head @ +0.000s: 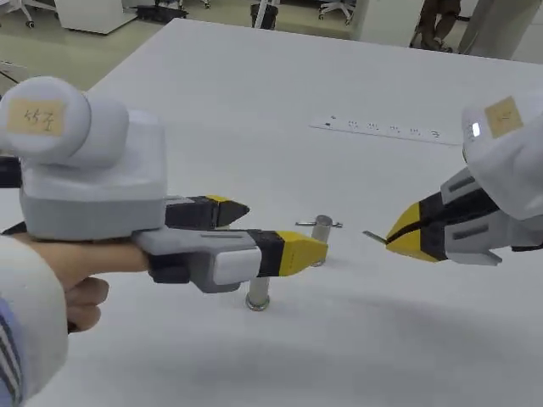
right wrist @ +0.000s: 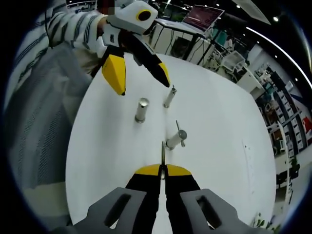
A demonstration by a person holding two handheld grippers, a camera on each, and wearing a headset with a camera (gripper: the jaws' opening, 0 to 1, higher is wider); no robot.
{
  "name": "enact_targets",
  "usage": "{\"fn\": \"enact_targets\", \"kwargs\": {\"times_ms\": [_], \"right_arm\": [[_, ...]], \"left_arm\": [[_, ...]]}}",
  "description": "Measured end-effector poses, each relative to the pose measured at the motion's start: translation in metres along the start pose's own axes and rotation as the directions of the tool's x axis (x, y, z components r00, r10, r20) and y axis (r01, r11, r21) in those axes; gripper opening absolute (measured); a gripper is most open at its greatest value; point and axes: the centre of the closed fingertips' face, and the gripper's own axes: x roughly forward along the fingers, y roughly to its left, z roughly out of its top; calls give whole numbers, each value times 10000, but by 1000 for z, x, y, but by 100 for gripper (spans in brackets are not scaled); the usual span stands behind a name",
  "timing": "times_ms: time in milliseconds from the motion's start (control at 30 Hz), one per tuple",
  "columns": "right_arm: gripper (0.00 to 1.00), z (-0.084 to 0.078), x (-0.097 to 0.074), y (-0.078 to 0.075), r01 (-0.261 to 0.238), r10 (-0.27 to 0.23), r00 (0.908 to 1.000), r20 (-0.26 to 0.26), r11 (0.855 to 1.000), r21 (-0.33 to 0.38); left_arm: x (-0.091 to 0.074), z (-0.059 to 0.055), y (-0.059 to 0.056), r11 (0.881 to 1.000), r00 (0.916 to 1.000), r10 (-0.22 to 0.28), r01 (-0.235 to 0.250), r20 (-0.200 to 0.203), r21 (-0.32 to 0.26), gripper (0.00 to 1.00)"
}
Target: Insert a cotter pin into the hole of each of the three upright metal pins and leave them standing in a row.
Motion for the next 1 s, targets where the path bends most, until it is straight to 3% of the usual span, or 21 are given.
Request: {"fn": "enact_targets", "kwargs": {"times_ms": [133, 267, 433, 600, 767, 1000], "right_arm": [[3, 8, -4, 4, 99, -96, 9997, 225, 9999, -119], [3, 19, -7, 7, 128, -130, 9978, 651, 9999, 32], [3, 26, -10, 8, 303, -292, 9965, 780, 9995, -132], [3, 32, -13, 6, 363, -370, 9933, 1096, 9993, 80], [2, 37, -13, 5, 511, -506, 9915, 1197, 9987, -13], [3, 38, -9, 7, 563, -555, 9917, 1158, 9984, -31]], "left_arm": [[5, 4, -4, 9997, 9999, -157, 157, 11, -160, 58], [10, 6, -4, 9970, 9998, -189, 195, 85, -744, 55], [14, 12, 0, 9870, 9995, -100, 149, 315, -1598, 43], [14, 14, -2, 9894, 9995, -175, 209, 247, -1437, 32], [17, 15, -15, 9792, 9967, -790, 812, 193, -1860, 30], [21, 14, -30, 9734, 9897, -1427, 1427, 132, -1793, 15]]}}
